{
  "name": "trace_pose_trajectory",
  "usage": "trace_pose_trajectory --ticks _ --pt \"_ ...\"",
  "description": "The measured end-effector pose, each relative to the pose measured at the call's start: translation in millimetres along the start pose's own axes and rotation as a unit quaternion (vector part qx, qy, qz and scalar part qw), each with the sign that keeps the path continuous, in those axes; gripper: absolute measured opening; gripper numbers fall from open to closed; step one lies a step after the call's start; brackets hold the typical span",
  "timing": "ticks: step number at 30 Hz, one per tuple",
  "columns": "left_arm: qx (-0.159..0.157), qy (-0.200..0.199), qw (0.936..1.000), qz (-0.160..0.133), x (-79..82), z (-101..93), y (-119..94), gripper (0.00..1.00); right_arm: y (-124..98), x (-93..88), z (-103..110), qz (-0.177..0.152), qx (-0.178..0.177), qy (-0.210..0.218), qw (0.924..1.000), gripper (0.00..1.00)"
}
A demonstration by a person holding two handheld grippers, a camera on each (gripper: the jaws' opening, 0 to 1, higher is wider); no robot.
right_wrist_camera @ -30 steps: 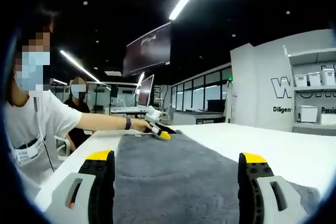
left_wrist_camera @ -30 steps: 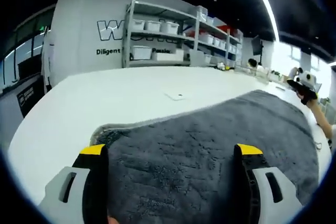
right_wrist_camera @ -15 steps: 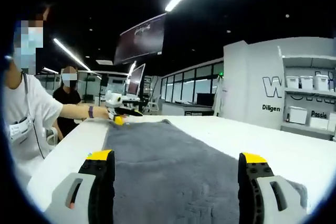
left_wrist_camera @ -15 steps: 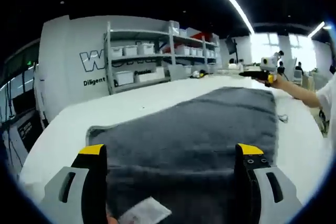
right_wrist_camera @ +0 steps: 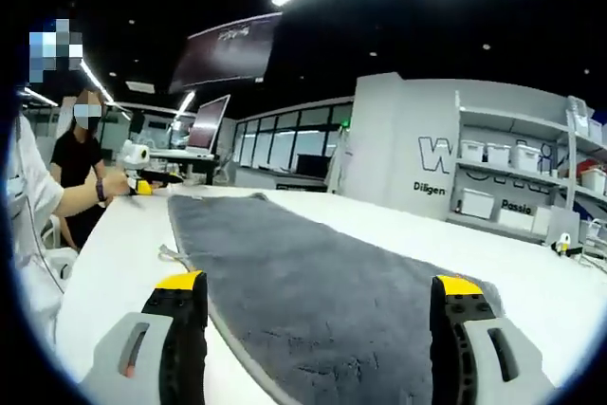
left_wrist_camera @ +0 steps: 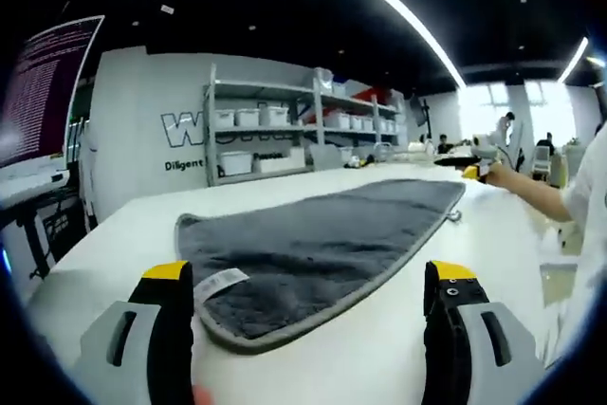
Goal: Open the folded towel by lifting each exposed corner and separating the folded layers until the towel lies flat within the target outline without major curled edges
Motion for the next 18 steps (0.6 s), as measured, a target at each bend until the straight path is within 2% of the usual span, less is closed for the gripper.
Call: trace_pose_trajectory --ticks 2,4,8,11,18 --pt "0.002 -0.003 0.9999 -0.011 0.7 2.7 -3 0.99 -6 -8.0 5 0.026 -0.004 0.002 0.9997 0.99" --pt "0.006 -0.014 0.9995 -0.027 2.8 6.4 -4 0.99 -10 -9.5 6 0.029 -0.008 0.003 0.9995 0.99" --pt "0.006 -0.018 0.9993 -0.034 3.3 5.3 -4 0.99 -16 -6.6 2 0.009 -0.027 0.014 0.9995 0.99" --pt "-0.003 -0.024 0.9991 -0.036 3.0 5.3 -4 0.99 -20 -7.6 -4 0.011 -0.052 0.016 0.9985 0.99" --pt "-0.003 -0.040 0.9989 -0.026 -0.5 10.0 -2 0.99 -27 -7.5 -7 -0.001 -0.074 0.033 0.9967 0.99"
Point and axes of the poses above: the point that each gripper's makers call its tool centre point, and the gripper's own axes: y roughly forward along the fingers, z roughly to its left, x roughly out of its top, the point moved 9 cm from there along -y, roughly backward along the fingers, and after that the axes turned 3 degrees about -z, right-handed, at the moved point
